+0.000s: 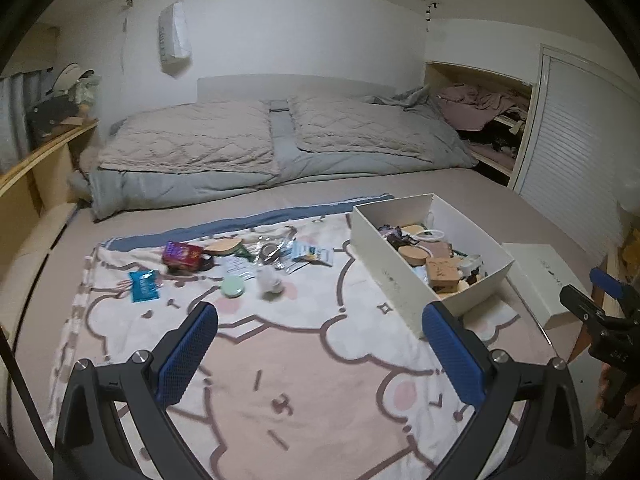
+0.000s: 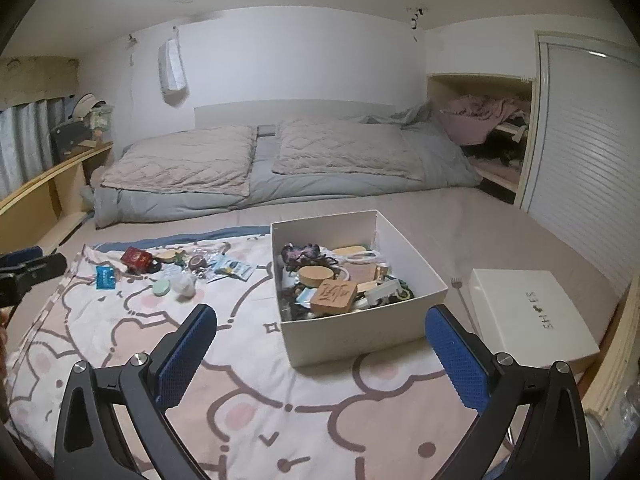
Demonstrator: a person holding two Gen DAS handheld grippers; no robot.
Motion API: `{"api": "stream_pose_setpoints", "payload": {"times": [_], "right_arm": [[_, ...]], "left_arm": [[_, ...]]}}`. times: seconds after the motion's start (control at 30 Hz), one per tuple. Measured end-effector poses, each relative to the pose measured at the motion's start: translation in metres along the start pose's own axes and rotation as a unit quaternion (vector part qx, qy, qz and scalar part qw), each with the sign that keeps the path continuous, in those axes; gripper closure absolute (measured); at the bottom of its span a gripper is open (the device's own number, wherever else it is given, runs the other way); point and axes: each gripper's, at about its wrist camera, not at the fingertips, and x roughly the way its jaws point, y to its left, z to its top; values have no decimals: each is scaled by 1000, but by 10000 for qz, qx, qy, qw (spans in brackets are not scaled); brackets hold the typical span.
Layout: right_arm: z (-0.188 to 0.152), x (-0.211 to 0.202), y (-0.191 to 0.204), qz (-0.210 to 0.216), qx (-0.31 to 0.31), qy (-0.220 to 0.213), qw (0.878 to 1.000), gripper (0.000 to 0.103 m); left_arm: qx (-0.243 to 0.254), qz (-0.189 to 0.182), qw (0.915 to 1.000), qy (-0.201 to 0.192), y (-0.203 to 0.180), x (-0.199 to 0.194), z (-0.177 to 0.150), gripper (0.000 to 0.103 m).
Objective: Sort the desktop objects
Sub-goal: 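Withdraw both tools from the white box back over the blanket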
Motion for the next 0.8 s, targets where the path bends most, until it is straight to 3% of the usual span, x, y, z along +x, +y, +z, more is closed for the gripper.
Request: {"api": "stream_pose_setpoints", "payload": {"times": [0.43,0.8], "right_arm": [[-1,-37,52,155,-104,-101,9998,0],[-3,-49,101,718,-302,-128,9969,0]], "left_arm": [[-65,271,9992,-270,52,-68,-18,0],[-396,918,9945,-295,90,-91,-38,0]]}}
